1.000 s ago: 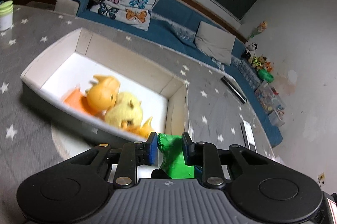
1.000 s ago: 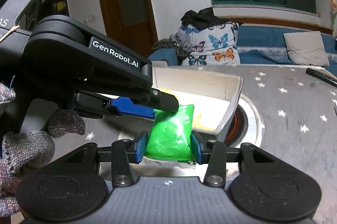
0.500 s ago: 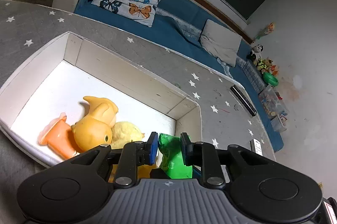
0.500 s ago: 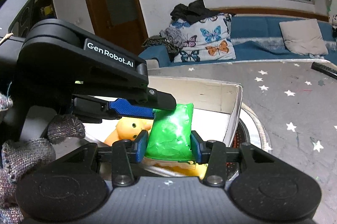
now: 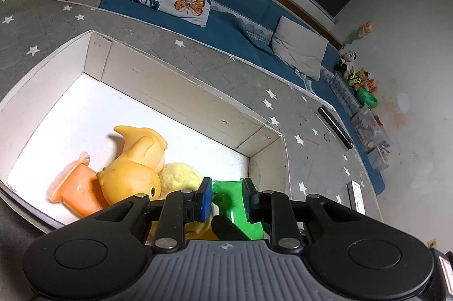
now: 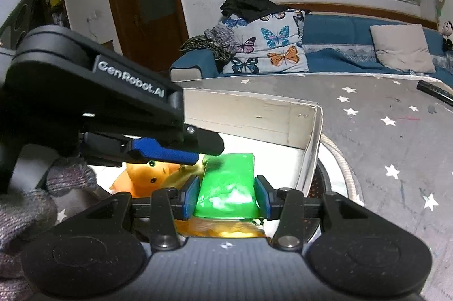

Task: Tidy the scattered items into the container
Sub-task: 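Carry the green pack over the box and lower it inside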

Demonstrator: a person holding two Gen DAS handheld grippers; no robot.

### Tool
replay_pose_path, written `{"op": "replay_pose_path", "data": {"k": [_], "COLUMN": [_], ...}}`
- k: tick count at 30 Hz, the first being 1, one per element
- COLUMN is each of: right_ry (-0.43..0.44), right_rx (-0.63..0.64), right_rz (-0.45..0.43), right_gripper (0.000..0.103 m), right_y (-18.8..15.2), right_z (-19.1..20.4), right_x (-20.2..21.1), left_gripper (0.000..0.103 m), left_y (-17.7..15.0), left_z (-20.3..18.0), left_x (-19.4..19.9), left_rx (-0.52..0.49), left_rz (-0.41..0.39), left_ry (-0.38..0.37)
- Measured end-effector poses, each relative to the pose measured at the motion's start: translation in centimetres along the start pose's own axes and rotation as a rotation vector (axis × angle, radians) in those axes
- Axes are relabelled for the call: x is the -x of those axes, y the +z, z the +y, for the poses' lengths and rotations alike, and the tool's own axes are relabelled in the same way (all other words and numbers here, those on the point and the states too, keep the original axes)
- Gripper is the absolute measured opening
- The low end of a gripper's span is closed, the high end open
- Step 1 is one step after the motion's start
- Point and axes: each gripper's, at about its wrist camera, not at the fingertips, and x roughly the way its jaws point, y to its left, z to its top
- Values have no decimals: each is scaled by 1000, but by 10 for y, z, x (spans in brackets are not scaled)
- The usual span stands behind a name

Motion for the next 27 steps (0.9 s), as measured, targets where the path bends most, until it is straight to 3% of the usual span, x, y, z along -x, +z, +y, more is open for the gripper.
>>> {"op": "replay_pose_path", "data": {"k": [15, 27], "right_ry": [-20, 27], "right_rx": [30, 20], "right_rz": [-26, -33], "right_gripper": [49, 47], "right_y": [-4, -8], "right_z": [4, 12], "right_x": [23, 39], "left_gripper": [25, 27], "left_y": [-8, -17], "left_z": [-4, -8], "left_x": [20, 40], "left_rx": [-46, -104], "left_rz": [-16, -44], "left_ry": [27, 61]}}
